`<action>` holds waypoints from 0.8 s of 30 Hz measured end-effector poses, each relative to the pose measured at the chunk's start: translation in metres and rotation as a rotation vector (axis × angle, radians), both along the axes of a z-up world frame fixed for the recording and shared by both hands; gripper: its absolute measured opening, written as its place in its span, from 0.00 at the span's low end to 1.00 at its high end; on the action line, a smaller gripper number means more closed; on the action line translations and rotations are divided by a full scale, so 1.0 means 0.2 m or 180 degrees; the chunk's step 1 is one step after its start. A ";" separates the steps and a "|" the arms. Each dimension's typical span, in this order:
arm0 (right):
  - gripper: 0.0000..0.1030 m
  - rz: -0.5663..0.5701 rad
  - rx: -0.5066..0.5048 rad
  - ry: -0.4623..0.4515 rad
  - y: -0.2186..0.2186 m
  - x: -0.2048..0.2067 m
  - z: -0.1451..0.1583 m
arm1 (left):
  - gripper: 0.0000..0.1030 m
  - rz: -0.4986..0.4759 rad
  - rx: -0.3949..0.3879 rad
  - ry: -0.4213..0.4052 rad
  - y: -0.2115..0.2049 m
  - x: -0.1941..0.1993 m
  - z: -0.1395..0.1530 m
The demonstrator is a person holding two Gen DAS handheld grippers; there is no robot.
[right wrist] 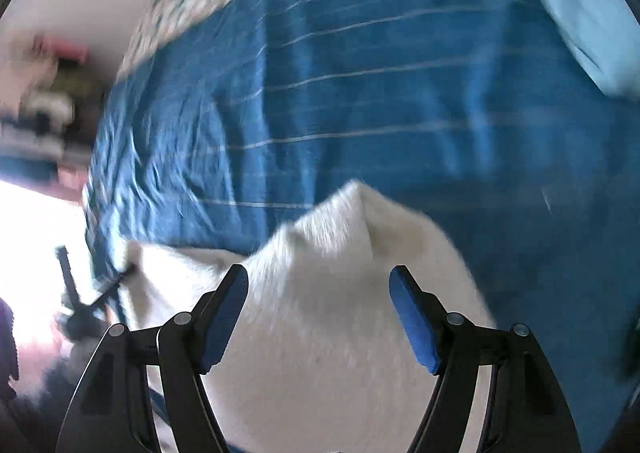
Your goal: Fold large clothes
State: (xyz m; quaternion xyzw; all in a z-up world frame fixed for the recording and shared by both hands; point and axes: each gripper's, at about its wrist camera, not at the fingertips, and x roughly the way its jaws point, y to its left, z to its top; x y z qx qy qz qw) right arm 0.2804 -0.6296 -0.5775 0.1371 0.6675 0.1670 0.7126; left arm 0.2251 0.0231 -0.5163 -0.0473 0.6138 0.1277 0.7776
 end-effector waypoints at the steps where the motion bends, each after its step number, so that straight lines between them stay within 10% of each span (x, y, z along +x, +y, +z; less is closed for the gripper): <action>1: 0.73 0.0194 0.0012 0.0080 0.03 0.01 -0.02 | 0.15 -0.0007 0.0021 -0.0026 -0.01 -0.01 0.02; 3: 0.64 0.0451 -0.0020 0.0126 0.08 -0.01 -0.03 | 0.15 0.0041 0.0047 -0.0050 0.00 -0.04 0.05; 4: 0.15 0.0529 -0.0162 0.0076 0.10 -0.03 -0.02 | 0.15 0.0082 0.0016 -0.0056 0.01 -0.05 0.04; 5: 0.08 0.0502 -0.0204 0.0107 0.10 -0.05 -0.02 | 0.15 0.0139 -0.0018 -0.0061 0.02 -0.06 0.05; 13: 0.07 -0.0344 -0.0124 -0.0265 0.05 0.02 0.16 | 0.15 0.0324 -0.0232 -0.0122 0.05 -0.02 0.06; 20: 0.08 -0.0427 -0.0610 0.0142 0.11 0.11 -0.22 | 0.27 0.0463 -0.0472 0.0136 0.10 0.08 -0.13; 24: 0.35 -0.0613 -0.0509 0.0281 0.03 0.08 -0.10 | 0.43 0.0456 -0.0418 0.0045 0.12 0.07 0.02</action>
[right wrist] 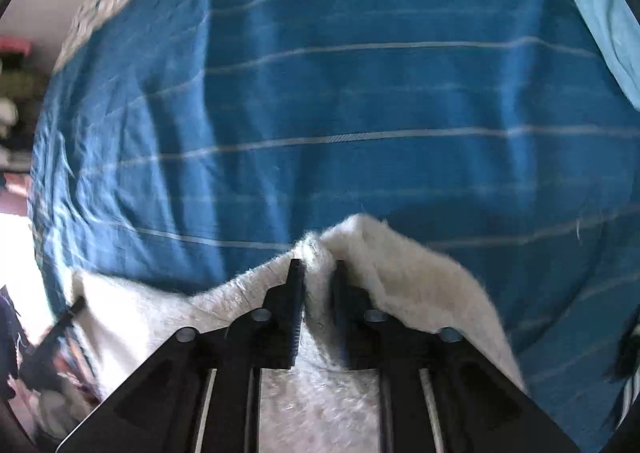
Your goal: Fold large clothes
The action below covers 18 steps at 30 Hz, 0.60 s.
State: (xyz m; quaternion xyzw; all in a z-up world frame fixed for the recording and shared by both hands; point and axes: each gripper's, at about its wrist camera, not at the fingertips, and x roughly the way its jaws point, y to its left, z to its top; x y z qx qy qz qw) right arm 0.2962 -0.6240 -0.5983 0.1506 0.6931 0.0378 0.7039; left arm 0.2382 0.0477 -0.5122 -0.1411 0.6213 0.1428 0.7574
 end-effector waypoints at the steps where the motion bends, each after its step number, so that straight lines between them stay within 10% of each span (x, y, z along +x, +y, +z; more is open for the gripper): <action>1: 0.52 -0.0063 -0.0004 -0.0114 -0.04 -0.03 0.10 | 0.62 -0.0045 0.0089 -0.0055 -0.01 -0.01 0.07; 3: 0.65 -0.0152 -0.0002 -0.0304 -0.09 -0.12 0.28 | 0.87 -0.0084 0.0178 -0.0181 -0.03 -0.05 0.19; 7: 0.65 -0.0225 0.0127 -0.0315 -0.09 -0.35 0.48 | 0.88 -0.0179 0.0427 -0.0409 -0.15 -0.13 0.38; 9: 0.60 -0.0132 0.0240 -0.0095 0.00 -0.43 0.39 | 0.88 -0.0265 0.0524 -0.0428 -0.25 -0.18 0.38; 11: 0.27 -0.0098 0.0254 0.0142 0.09 -0.46 0.22 | 0.88 -0.0337 0.0464 -0.0290 -0.34 -0.19 0.31; 18: 0.21 -0.0145 0.0057 0.0805 0.23 -0.36 -0.25 | 0.90 -0.0263 0.0435 0.0029 -0.48 -0.31 -0.15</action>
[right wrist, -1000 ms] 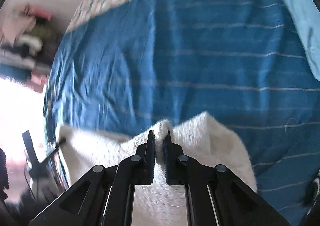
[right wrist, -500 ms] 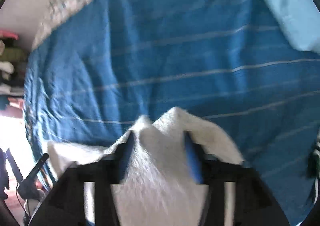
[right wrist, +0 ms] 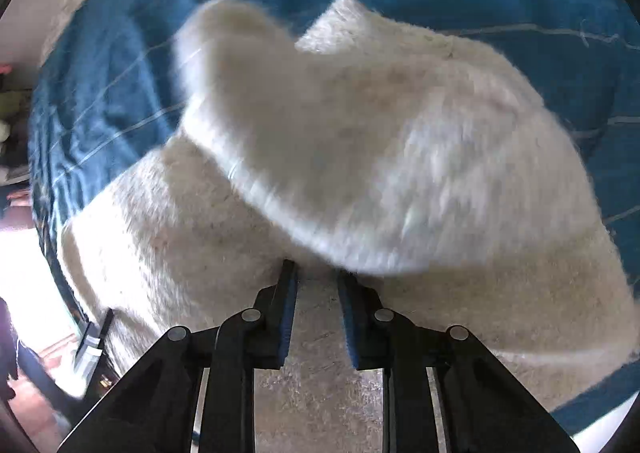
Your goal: Fold large clothes
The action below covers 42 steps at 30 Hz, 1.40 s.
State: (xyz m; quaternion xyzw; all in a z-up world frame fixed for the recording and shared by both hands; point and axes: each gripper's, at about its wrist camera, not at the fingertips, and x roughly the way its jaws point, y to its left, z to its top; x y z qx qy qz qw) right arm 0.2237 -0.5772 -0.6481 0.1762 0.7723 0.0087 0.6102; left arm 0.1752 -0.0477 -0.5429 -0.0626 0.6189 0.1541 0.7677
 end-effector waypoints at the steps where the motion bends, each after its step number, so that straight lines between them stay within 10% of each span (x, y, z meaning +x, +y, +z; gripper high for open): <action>1: 0.21 -0.0003 0.0005 0.0047 0.00 0.01 -0.01 | 0.95 0.0010 -0.0002 -0.0094 0.01 -0.01 -0.01; 9: 0.23 -0.0067 0.0183 -0.0369 -0.11 -0.06 0.33 | 1.00 0.0163 -0.0314 -0.0213 0.07 0.03 -0.05; 14: 0.23 -0.0076 -0.0058 -0.0144 -0.12 -0.08 0.00 | 1.00 -0.0080 -0.0376 -0.0136 0.07 0.08 0.06; 18: 0.24 -0.0167 0.0058 -0.0262 -0.16 -0.09 0.16 | 1.00 -0.0459 -0.0065 -0.0341 -0.11 0.13 0.36; 23: 0.62 -0.1267 0.0557 -0.0832 -0.51 -0.54 0.39 | 1.00 -0.0889 -0.0112 -0.0339 -0.50 0.22 0.51; 30: 0.69 -0.2226 0.0982 -0.0830 -0.76 -1.02 0.07 | 1.00 -0.0959 0.0214 0.0098 -0.80 0.35 0.20; 35: 0.69 -0.2593 0.1884 -0.1121 -0.72 -0.95 -0.26 | 1.00 -0.0960 0.0092 0.0025 -0.75 0.29 0.19; 42: 0.66 -0.2618 0.2062 -0.1369 -0.61 -0.66 -0.35 | 1.00 -0.0964 -0.0003 0.0085 -0.75 0.30 0.17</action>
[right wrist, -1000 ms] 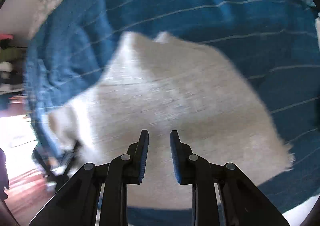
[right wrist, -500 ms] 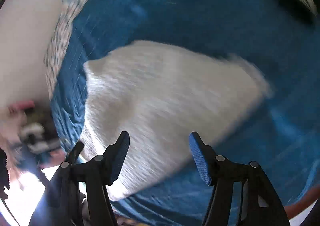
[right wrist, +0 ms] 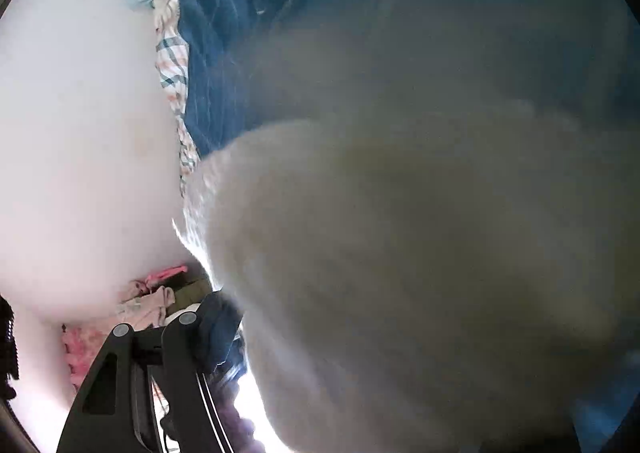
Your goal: Fold large clothes
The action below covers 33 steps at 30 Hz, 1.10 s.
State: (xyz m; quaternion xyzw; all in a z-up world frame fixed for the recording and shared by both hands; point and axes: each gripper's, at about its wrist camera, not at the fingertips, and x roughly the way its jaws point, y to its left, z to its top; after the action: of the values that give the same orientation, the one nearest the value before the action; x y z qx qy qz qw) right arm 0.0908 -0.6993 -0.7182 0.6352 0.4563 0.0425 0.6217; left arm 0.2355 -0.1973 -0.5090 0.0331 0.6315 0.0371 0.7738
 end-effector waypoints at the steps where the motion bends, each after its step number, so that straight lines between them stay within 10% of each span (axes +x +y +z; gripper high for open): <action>1: 0.41 0.0017 -0.0002 -0.0020 0.03 0.04 0.01 | 1.00 -0.0007 0.0027 -0.0013 0.00 0.01 0.00; 5: 0.21 -0.0020 -0.0119 -0.0144 0.02 0.10 0.18 | 1.00 -0.0035 0.0049 -0.0096 -0.04 0.04 0.00; 20: 0.20 0.0836 -0.1376 -0.0746 0.03 0.52 0.95 | 1.00 0.0460 -0.1441 -0.0118 -0.25 0.33 -0.08; 27: 0.19 0.1657 -0.1400 -0.1069 0.60 0.61 1.14 | 1.00 0.1466 -0.1470 -0.0190 0.41 -0.20 0.13; 33: 0.19 0.2685 -0.1579 -0.1113 1.40 0.46 0.88 | 1.00 0.2229 -0.1020 -0.0040 0.82 -0.85 0.15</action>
State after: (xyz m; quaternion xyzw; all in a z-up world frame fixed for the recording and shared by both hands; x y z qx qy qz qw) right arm 0.1822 -0.4188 -0.5418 0.2130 0.5583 0.2855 0.7493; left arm 0.0646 -0.0324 -0.4788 -0.3062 0.5975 0.2002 0.7135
